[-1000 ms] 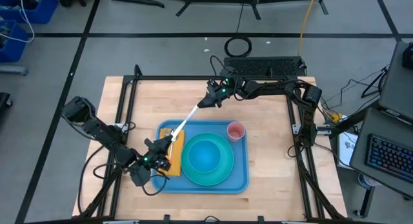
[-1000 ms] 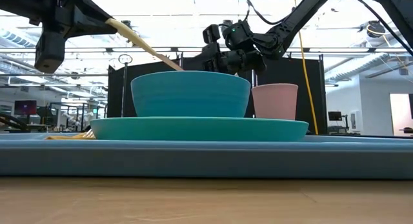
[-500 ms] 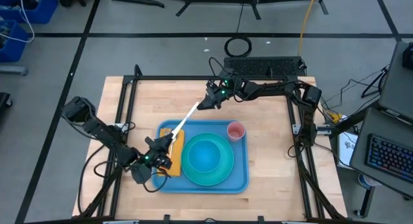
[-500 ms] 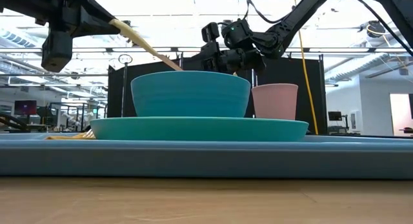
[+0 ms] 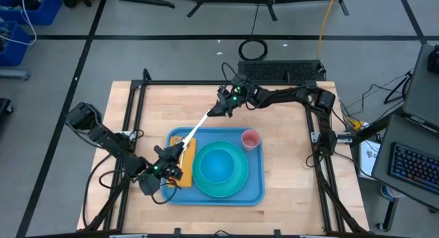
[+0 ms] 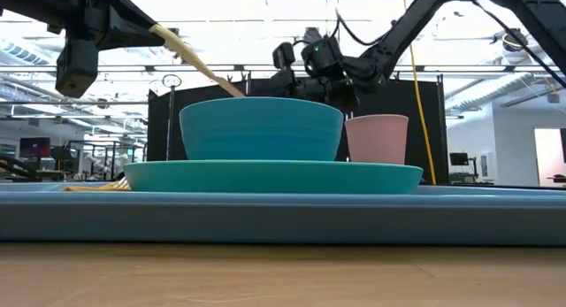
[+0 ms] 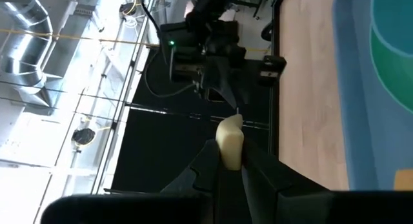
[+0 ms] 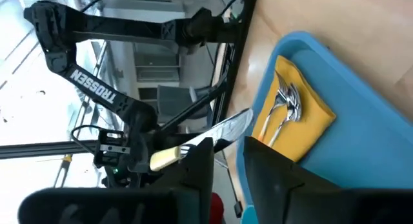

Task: Set up tray
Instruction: Put the knife on top of the yellow napkin beside the spoon

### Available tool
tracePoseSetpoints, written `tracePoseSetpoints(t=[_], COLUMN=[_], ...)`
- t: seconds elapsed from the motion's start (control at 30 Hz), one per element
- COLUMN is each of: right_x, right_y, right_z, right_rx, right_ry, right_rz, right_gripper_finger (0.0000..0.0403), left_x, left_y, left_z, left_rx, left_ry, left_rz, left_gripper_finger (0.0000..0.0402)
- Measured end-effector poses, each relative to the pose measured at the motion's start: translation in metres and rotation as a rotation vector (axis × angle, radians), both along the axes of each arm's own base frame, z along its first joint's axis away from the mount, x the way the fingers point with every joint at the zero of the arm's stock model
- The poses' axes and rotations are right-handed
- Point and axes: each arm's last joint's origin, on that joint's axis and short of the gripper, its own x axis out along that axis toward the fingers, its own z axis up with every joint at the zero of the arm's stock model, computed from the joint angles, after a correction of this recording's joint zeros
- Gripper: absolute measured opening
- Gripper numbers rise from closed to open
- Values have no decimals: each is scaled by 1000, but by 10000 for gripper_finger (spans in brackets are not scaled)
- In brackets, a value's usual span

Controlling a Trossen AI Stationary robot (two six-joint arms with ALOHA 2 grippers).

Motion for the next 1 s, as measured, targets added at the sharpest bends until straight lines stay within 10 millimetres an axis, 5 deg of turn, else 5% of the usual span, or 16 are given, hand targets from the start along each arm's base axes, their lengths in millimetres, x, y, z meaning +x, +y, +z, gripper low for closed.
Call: tracePoseSetpoints(t=[0.83,1.0], right_x=[4,4], right_y=[0,1], right_z=[-2,-2], right_rx=[-46,-63], right_ry=[-89,-98], right_rz=[57,60], right_gripper_finger=[0,1], left_x=[-1,1], left_y=[-1,-2], left_z=[0,-1], left_rx=[-57,-161], left_ry=[-66,-132], left_rz=[-1,-66], left_gripper_finger=[45,109])
